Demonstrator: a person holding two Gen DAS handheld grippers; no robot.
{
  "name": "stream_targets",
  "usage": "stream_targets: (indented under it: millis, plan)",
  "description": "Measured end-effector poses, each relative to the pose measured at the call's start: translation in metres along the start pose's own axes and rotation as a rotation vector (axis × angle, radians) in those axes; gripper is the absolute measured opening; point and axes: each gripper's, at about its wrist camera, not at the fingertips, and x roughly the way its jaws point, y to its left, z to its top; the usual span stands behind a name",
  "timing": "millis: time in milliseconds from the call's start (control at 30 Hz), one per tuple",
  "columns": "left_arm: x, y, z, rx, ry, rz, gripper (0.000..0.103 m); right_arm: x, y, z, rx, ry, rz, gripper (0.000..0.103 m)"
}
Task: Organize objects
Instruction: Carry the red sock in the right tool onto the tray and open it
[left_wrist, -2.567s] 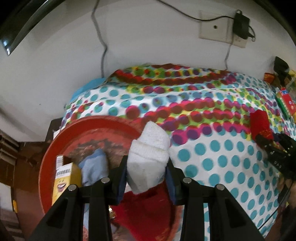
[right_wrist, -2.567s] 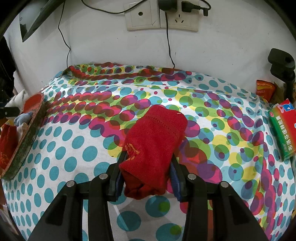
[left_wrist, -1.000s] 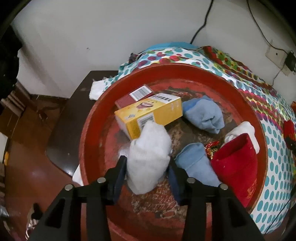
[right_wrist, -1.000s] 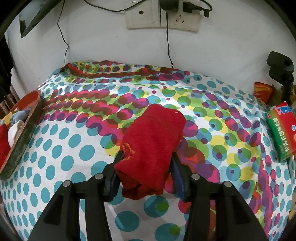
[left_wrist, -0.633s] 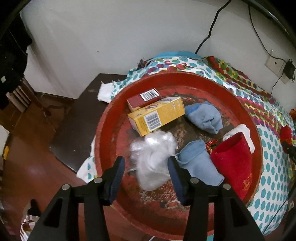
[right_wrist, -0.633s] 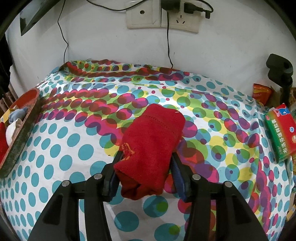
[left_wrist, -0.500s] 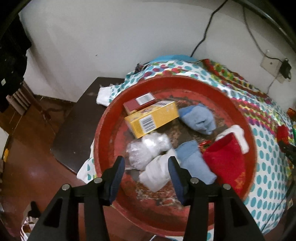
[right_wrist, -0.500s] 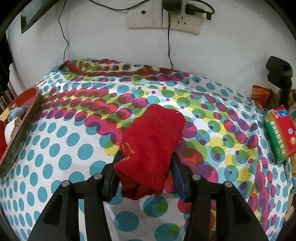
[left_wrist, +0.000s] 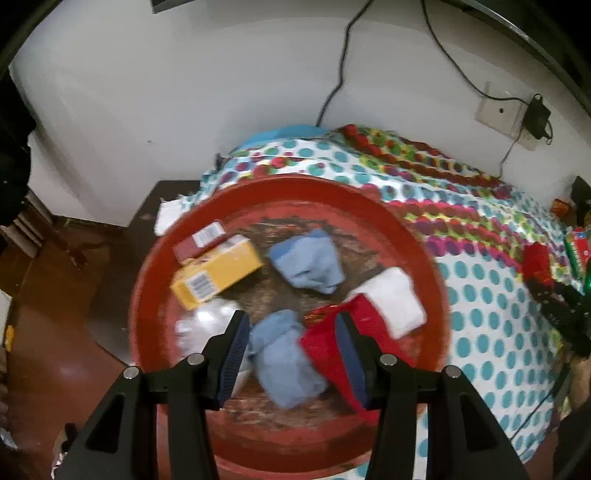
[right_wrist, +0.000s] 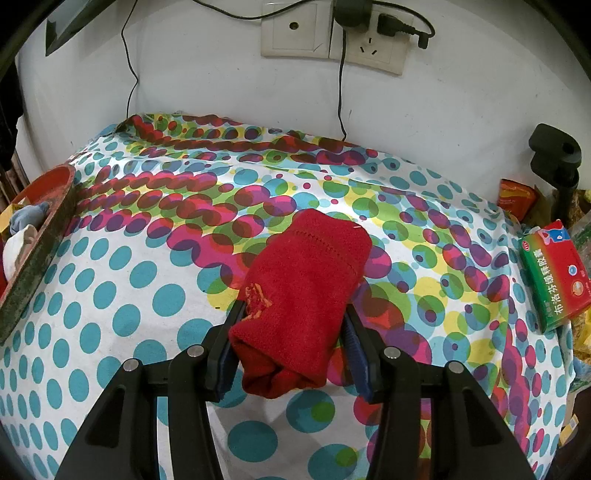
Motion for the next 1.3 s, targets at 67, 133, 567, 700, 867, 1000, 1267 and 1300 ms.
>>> stream_targets:
  millis: [67, 133, 567, 700, 867, 1000, 1267, 1300]
  plan:
    - [0.0, -0.008, 0.002, 0.015, -0.004, -0.013, 0.05, 0.0, 0.001, 0.0, 0.001, 0.0, 0.0, 0.047]
    - [-0.001, -0.013, 0.002, 0.025, -0.012, -0.012, 0.05, 0.0, 0.001, 0.0, -0.003, -0.001, -0.004, 0.047]
    - [0.007, 0.006, -0.004, 0.002, 0.015, -0.047, 0.05, -0.002, 0.008, 0.002, 0.014, 0.013, -0.023, 0.04]
    - [0.007, 0.022, -0.004, -0.048, 0.027, -0.053, 0.05, -0.01, 0.009, 0.007, 0.045, 0.028, -0.018, 0.035]
    - [0.001, 0.035, -0.004, -0.068, 0.019, -0.059, 0.05, -0.027, 0.013, 0.013, 0.078, 0.015, 0.007, 0.033]
    - [-0.008, 0.043, -0.004, -0.079, 0.004, -0.064, 0.05, -0.041, 0.025, 0.018, 0.078, 0.001, 0.023, 0.033]
    - [-0.018, 0.066, -0.003, -0.116, -0.016, -0.066, 0.05, -0.067, 0.088, 0.043, -0.017, -0.043, 0.099, 0.033]
    - [-0.019, 0.068, -0.003, -0.12, -0.015, -0.061, 0.05, -0.069, 0.097, 0.046, -0.033, -0.046, 0.106, 0.033]
